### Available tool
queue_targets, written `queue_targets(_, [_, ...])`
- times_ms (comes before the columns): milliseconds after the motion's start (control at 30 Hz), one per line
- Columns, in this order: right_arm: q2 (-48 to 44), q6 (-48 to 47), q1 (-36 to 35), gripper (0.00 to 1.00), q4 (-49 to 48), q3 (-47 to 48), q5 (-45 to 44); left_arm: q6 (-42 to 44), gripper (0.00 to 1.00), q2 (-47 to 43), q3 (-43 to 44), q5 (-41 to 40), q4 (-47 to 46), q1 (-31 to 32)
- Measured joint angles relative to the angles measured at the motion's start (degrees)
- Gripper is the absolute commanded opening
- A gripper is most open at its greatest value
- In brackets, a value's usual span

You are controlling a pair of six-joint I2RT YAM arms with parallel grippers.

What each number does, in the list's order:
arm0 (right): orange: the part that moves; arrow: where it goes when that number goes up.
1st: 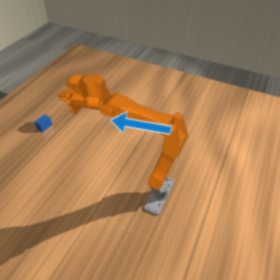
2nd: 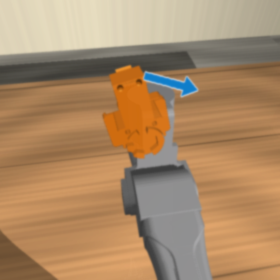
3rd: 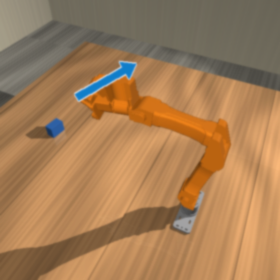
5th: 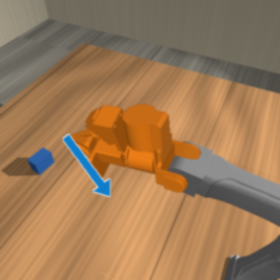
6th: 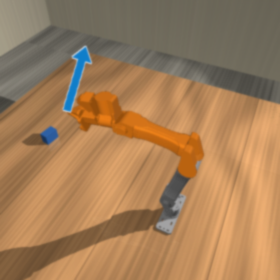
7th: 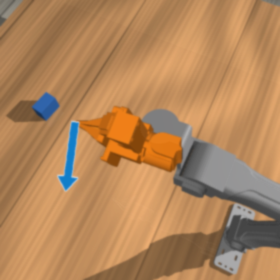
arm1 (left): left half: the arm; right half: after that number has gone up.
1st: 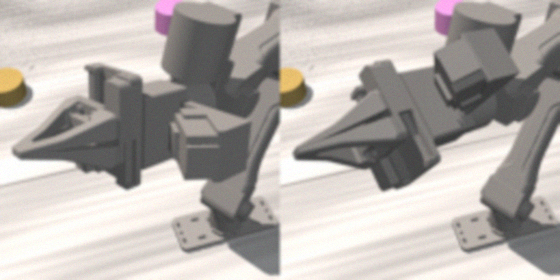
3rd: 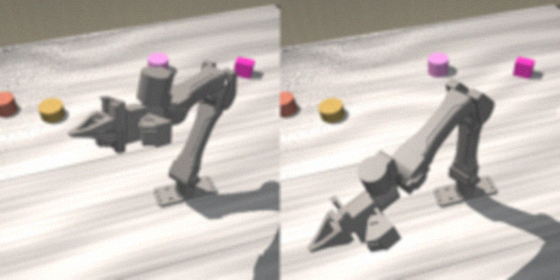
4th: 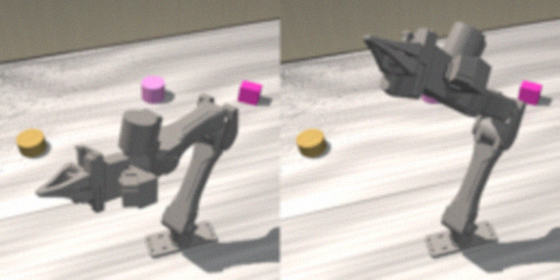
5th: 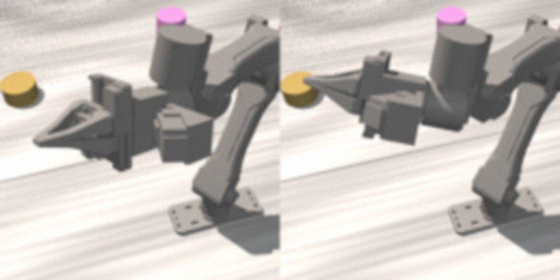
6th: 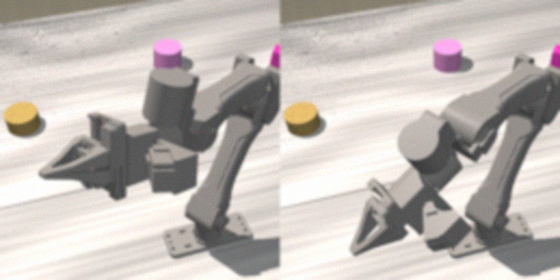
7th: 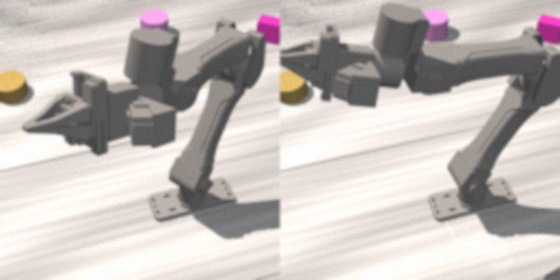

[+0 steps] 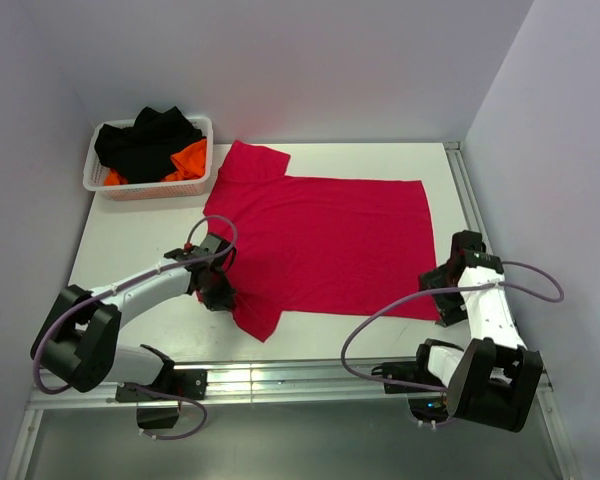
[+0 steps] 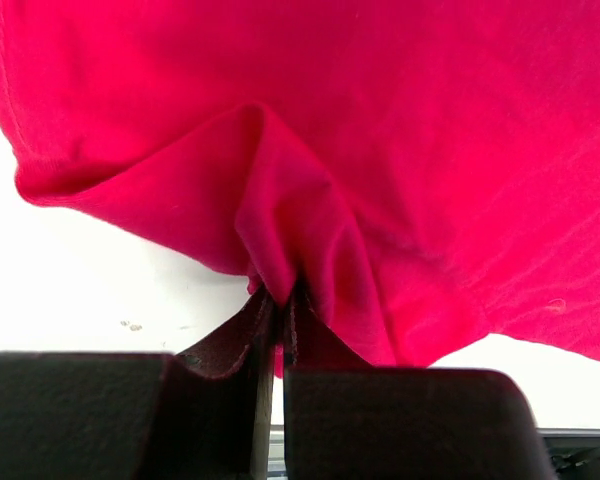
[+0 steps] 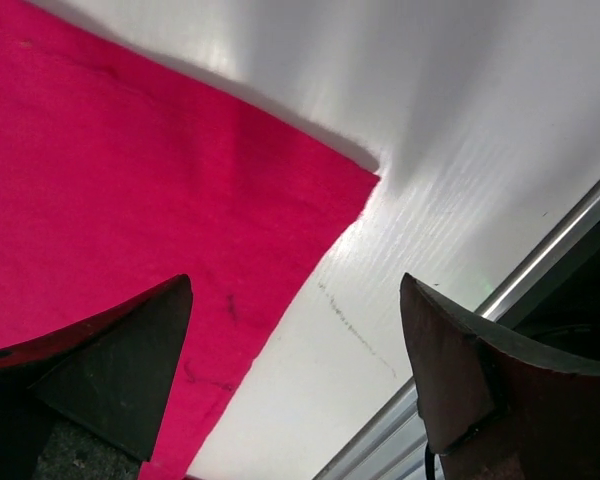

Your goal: Fold and stack the t-shirts

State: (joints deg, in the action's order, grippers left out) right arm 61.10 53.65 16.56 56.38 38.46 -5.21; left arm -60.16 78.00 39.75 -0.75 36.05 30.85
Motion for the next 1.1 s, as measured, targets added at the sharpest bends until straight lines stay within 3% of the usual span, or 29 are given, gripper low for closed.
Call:
queue_targets(333, [-1.84,2.49,-0.04,0.67,-2.84,-9.94,-0.81,2.58,0.0,-0.35,-1.01,1.31,-1.38,-3.34])
queue_targets(800, [2.08,4.02,-0.35,0.63,-7.72,-9.84,-2.23,4.17,0.0,-4.5,-3.26,1.6,-0.76,-4.81])
queue_targets(967, [4.57,3.93,-0.68,0.42,-9.14,-8.48,-1.88,4.17,0.0,-4.68,-3.28,1.57,-0.66,-4.81])
queue_targets(1000, [5.2,4.04,-0.68,0.29,-9.57,-8.15,-1.77,4.17,0.0,-4.68,-3.28,1.57,-0.66,-4.81])
queue_targets(1100, [6.99,3.96,-0.68,0.1,-10.6,-7.19,-1.57,4.15,0.0,-4.94,-3.3,1.57,-0.59,-4.9])
